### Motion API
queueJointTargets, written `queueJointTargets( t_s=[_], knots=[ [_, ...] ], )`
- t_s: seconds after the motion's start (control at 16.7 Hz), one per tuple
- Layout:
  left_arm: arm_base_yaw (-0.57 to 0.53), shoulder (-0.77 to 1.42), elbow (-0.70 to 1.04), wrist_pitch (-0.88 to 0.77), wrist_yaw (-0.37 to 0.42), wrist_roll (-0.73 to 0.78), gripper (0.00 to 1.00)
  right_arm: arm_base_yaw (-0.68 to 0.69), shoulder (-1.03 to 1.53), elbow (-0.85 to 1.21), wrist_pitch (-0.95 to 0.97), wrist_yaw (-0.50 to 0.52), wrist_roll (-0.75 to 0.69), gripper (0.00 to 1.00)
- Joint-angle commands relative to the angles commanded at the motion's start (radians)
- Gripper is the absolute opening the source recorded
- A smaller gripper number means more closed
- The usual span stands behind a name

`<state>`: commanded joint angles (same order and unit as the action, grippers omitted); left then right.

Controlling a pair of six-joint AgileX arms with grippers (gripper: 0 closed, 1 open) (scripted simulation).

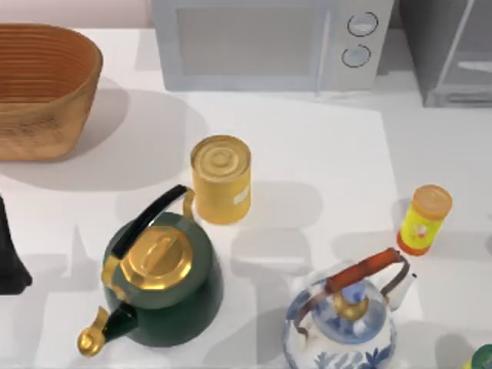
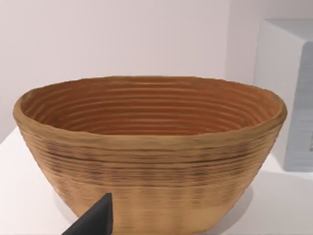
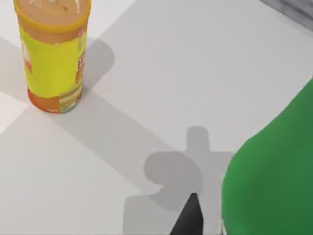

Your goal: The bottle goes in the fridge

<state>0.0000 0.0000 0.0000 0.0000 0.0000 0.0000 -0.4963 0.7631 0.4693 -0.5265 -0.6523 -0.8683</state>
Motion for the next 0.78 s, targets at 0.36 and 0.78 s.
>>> queueJointTargets(
  t_s=[0.36, 0.78],
  knots=[
    [0.0, 0.0, 0.0, 0.0, 0.0, 0.0, 1.0, 0.288, -0.543, -0.273, 0.31, 0.419, 0.568, 0.01],
    [0.0, 0.0, 0.0, 0.0, 0.0, 0.0, 1.0, 0.495, -0.763, -0.468, 0.525, 0.651, 0.867, 0.01]
  ],
)
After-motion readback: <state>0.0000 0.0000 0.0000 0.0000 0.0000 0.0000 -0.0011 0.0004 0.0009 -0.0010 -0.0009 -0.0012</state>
